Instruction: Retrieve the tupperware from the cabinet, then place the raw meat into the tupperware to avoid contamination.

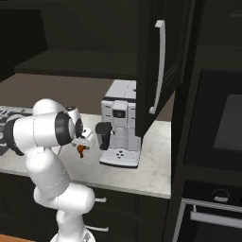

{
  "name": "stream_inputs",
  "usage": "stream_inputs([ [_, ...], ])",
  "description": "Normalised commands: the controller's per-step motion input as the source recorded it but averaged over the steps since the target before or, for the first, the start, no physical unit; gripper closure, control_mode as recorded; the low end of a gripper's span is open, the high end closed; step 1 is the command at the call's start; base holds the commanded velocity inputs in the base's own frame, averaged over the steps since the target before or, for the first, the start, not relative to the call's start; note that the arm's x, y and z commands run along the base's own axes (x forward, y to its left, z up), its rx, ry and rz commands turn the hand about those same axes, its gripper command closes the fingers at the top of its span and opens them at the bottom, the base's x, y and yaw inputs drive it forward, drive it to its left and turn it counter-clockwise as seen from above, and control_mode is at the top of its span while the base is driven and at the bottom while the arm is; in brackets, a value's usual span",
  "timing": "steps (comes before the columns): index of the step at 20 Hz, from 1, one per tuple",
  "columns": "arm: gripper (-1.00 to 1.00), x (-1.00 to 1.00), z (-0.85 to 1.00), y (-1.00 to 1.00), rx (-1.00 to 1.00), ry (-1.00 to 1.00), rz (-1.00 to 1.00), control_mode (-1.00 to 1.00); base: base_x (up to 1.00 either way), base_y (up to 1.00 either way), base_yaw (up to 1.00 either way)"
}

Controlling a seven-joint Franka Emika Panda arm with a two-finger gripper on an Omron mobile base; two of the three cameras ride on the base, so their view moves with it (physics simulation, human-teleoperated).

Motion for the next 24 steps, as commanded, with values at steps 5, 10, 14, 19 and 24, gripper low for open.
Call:
stream_inputs([
  [5,-1.0,0.0,-0.3,-0.01,0.06,0.0,0.0,-1.0,0.0,0.0,0.0],
  [10,1.0,0.01,-0.23,0.0,0.07,-0.04,0.0,-1.0,0.0,0.0,0.0],
  [14,1.0,0.0,-0.02,0.0,0.01,-0.01,0.0,-1.0,0.0,0.0,0.0],
  [19,1.0,0.0,0.01,0.04,-0.02,0.03,0.05,-1.0,0.0,0.0,0.0],
  [24,1.0,0.12,0.36,0.18,-0.13,0.11,0.0,-1.0,0.0,0.0,0.0],
])
